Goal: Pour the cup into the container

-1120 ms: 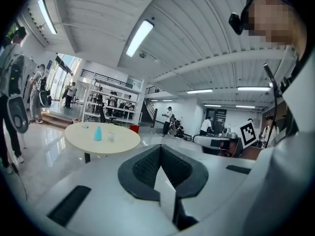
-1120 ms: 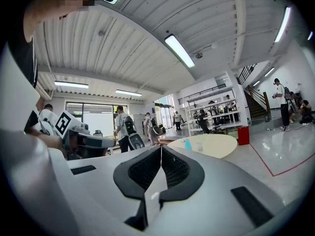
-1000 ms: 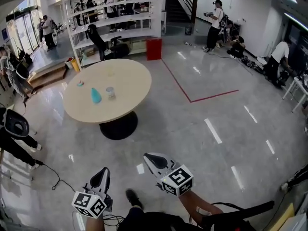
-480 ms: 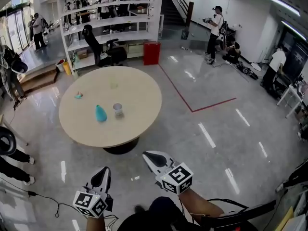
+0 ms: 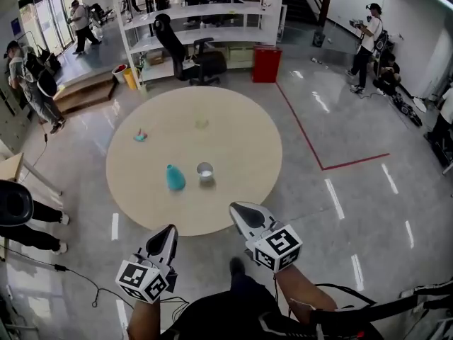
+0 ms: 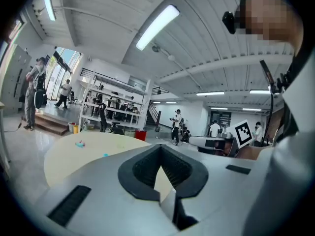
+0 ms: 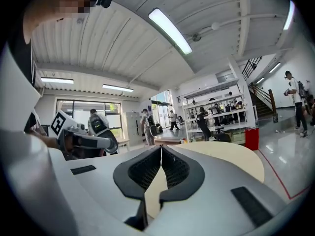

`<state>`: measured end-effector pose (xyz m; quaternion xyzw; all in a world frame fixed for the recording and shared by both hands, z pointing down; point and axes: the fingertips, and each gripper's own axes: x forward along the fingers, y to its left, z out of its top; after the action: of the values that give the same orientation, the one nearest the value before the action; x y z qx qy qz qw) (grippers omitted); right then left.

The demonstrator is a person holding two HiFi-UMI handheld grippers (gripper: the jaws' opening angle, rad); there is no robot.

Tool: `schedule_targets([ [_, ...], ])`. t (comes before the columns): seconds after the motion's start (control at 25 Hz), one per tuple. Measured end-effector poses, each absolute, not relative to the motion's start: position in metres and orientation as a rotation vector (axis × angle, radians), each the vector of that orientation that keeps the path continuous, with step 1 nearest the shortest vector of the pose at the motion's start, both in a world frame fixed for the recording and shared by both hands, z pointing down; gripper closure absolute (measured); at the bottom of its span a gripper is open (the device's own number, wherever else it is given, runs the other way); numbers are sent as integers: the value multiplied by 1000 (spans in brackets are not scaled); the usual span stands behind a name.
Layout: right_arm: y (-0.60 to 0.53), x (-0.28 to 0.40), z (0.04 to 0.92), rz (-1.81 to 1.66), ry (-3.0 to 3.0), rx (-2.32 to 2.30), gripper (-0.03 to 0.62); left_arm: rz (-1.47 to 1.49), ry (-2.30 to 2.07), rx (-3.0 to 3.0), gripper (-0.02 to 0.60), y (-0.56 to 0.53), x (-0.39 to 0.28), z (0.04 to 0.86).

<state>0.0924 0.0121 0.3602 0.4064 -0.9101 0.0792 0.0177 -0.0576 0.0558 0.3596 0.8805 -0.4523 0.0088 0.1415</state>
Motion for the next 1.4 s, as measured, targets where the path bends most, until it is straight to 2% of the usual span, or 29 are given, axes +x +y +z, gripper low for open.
schedule_targets([
  [0.36,-122,76,364,220,-2899,1124,586,42,-1439,2466,586,-65,-69,362],
  [0.68,-191,35,381,223,-2871,1240,571,47,-1380,2520,586,-159,-124,371],
  [1.04,-214,4,388,283,-2763,1370,457,52,-1276,2547,586,-207,-163,376],
  [1.32,-226,27,409,344,-2736,1318,323,26,-1323,2424,586,-223,-160,397],
  [1.4,-231,35,422,350,-2728,1279,303,34,-1350,2380,586,-227,-160,409],
])
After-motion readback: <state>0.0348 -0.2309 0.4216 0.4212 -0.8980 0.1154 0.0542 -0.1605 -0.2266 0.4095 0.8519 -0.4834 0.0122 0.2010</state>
